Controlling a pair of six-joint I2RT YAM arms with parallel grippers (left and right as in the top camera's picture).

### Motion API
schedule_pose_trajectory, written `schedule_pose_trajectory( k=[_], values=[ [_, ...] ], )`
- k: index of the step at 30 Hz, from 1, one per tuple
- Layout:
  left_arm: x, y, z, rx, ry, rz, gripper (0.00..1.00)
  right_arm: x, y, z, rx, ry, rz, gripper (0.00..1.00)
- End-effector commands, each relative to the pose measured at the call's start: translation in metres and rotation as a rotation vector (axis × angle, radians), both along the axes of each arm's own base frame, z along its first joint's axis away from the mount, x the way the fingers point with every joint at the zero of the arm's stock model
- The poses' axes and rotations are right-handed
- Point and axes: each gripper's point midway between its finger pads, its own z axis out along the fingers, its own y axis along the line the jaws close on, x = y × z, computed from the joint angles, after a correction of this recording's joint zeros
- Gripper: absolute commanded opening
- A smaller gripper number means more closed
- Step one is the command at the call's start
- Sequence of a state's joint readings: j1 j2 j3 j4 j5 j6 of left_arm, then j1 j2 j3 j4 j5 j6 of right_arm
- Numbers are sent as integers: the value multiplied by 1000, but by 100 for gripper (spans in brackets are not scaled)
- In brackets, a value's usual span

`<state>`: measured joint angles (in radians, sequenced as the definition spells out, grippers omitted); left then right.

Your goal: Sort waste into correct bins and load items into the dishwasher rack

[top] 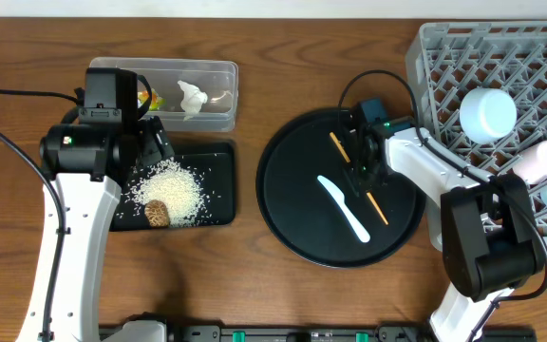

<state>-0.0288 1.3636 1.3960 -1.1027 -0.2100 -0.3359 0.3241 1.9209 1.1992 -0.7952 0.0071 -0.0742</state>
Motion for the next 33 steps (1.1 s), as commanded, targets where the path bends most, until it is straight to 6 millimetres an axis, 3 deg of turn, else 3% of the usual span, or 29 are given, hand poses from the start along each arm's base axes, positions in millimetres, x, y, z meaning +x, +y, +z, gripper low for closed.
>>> schedule_pose_trajectory(
  k=[1, 7, 14, 18, 21, 26, 33],
  values=[
    [0, 2, 0, 16, 10, -8, 98, -7, -15, -15, -73, 41, -2, 1],
    [0, 2, 0, 16, 10, -8, 98, -6, -9, 2, -42, 45, -3, 1],
    [0, 2, 0, 16, 10, -8, 98, 21, -7, 78, 55, -90, -81, 1],
    [0, 2, 0, 16, 10, -8, 98, 40, -28, 128, 87, -230, -157, 1],
    [0, 2, 0, 16, 10, -8, 98, 51, -61, 155, 52, -323, -236, 1],
    [0, 2, 0, 16, 10, -8, 98, 63, -110, 162, 35, -378, -360, 1],
    [0, 2, 0, 16, 10, -8, 98, 88, -150, 150, 26, -426, -455, 1]
  ],
)
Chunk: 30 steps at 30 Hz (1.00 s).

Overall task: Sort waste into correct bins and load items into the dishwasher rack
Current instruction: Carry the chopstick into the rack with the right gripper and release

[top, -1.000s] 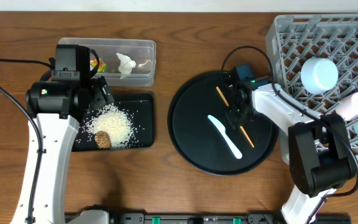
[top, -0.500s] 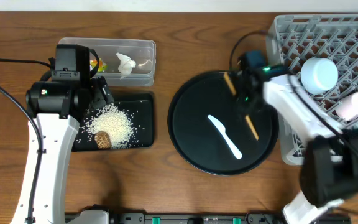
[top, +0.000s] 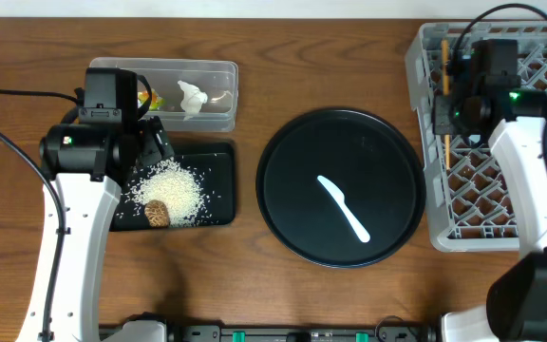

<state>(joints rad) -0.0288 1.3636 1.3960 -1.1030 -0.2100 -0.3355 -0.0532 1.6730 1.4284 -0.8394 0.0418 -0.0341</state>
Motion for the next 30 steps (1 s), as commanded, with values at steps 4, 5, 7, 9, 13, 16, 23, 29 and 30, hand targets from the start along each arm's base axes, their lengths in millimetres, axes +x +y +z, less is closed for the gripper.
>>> schedule_pose_trajectory(
  k=[4, 5, 7, 9, 13, 16, 23, 29, 30],
  values=[
    [0, 2, 0, 16, 10, -7, 98, 11, -24, -23, 1, 24, -66, 1],
    [0, 2, -1, 16, 10, -8, 98, 12, -27, -27, 1, 30, -71, 1],
    [0, 2, 0, 16, 9, -7, 98, 14, -30, -37, 6, 46, -73, 1],
    [0, 2, 0, 16, 9, -8, 98, 17, -27, -44, 14, 56, -42, 1],
    [0, 2, 0, 16, 9, -7, 98, 19, -24, -50, 19, 63, -20, 46],
    [0, 2, 0, 16, 9, -8, 98, 21, -24, -46, 22, 55, -28, 91],
    [0, 2, 0, 16, 9, -7, 98, 14, -7, 4, 106, 45, -7, 98],
    [0, 2, 0, 16, 9, -7, 98, -10, 39, 68, 207, -13, 108, 99],
    [0, 2, 0, 16, 9, -7, 98, -18, 52, 75, 233, -15, 141, 99]
  ],
)
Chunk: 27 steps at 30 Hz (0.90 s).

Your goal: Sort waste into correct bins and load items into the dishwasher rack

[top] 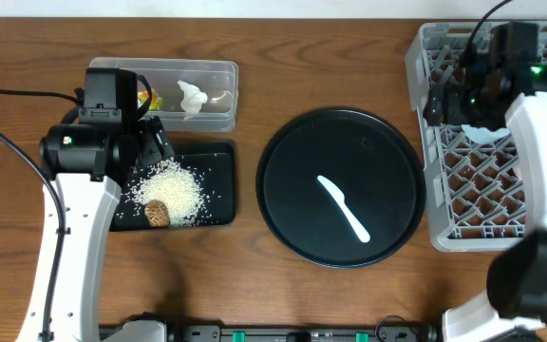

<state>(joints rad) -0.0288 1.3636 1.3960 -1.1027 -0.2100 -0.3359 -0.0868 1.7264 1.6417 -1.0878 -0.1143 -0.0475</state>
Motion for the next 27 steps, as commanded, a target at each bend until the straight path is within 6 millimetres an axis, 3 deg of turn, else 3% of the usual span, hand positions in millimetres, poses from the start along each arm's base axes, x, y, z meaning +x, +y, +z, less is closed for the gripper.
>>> schedule_pose_trajectory(
  k=[1, 4, 6, 15, 21, 27],
  values=[
    [0, 2, 0, 16, 10, -8, 98, -18, 52, 50, 126, -93, 121, 99],
    [0, 2, 0, 16, 10, -8, 98, -38, 87, 52, 169, -49, 210, 99],
    [0, 2, 0, 16, 10, -8, 98, -50, 106, 42, 164, 4, 260, 99],
    [-1, 2, 0, 16, 10, -8, 98, -97, 160, -61, 21, 171, 439, 99],
    [0, 2, 0, 16, 10, -8, 98, -125, 174, -110, 10, 227, 450, 97],
    [0, 2, 0, 16, 10, -8, 98, -139, 173, -139, -27, 244, 433, 89]
  ],
)
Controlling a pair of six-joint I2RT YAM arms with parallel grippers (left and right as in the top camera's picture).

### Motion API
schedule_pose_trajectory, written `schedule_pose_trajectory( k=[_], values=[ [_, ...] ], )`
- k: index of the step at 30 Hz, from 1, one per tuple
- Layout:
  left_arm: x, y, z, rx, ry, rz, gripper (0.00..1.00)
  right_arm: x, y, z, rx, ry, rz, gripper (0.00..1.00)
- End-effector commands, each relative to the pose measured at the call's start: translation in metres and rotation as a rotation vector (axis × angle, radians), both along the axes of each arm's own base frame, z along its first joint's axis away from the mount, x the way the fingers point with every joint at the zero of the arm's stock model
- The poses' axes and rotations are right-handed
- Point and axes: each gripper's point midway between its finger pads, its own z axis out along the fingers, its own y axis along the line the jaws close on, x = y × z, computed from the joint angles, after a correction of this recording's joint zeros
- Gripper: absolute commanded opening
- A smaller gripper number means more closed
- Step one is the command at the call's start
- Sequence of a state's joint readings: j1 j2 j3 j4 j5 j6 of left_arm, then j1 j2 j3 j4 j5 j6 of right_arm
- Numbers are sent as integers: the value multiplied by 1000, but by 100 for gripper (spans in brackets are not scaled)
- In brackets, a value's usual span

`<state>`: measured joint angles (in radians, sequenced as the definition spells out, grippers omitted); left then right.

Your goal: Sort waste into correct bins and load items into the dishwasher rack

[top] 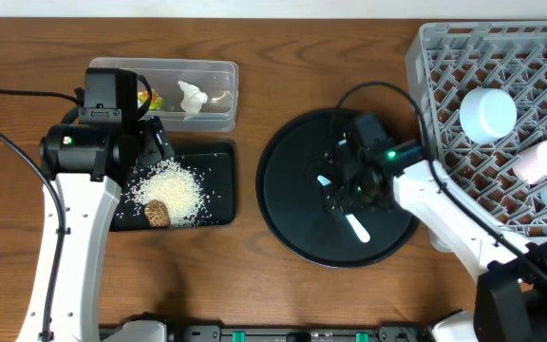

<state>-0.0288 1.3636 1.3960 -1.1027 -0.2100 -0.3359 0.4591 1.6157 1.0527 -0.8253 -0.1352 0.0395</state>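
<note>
A white plastic knife (pixel 355 228) lies on the round black plate (pixel 292 218). My right gripper (pixel 342 188) is low over the knife's middle and hides that part. Its fingers are dark against the plate, so I cannot tell how the jaws stand. The grey dishwasher rack (pixel 435 66) at the right holds a white cup (pixel 487 112) and a pale pink bottle (pixel 539 160). No chopsticks show. My left gripper (pixel 156 142) hangs over the top left edge of the black tray (pixel 218 161), which holds rice (pixel 171 188) and a brown lump (pixel 157 213).
A clear bin (pixel 212 71) behind the tray holds a crumpled white tissue (pixel 192 96) and something yellow. The right arm's cable loops over the plate's far edge. Brown table top shows around everything.
My right gripper was over the far part of the rack and is now down on the plate over the white knife. The left arm has not moved.
First my right gripper was on the plate at two orange chopsticks beside the knife. Then it was over the rack's left side with an orange stick, and only the knife was on the plate. It then stood deeper over the rack, and now it is at the knife.
</note>
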Motion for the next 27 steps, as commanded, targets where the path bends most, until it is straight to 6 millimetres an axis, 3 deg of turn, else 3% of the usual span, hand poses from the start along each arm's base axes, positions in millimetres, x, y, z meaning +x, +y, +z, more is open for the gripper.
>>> schedule_pose_trajectory(
  k=[1, 16, 22, 27],
  values=[
    [0, 2, 0, 16, 10, -8, 98, -9, -5, -14, -52, 4, -41, 89],
    [0, 2, 0, 16, 10, -8, 98, -15, -11, -63, -143, 61, -72, 85],
    [0, 2, 0, 16, 10, -8, 98, -13, -11, -67, -151, 59, -73, 83],
    [-1, 2, -1, 16, 10, -8, 98, -10, -17, -67, -184, 40, -73, 64]
  ],
)
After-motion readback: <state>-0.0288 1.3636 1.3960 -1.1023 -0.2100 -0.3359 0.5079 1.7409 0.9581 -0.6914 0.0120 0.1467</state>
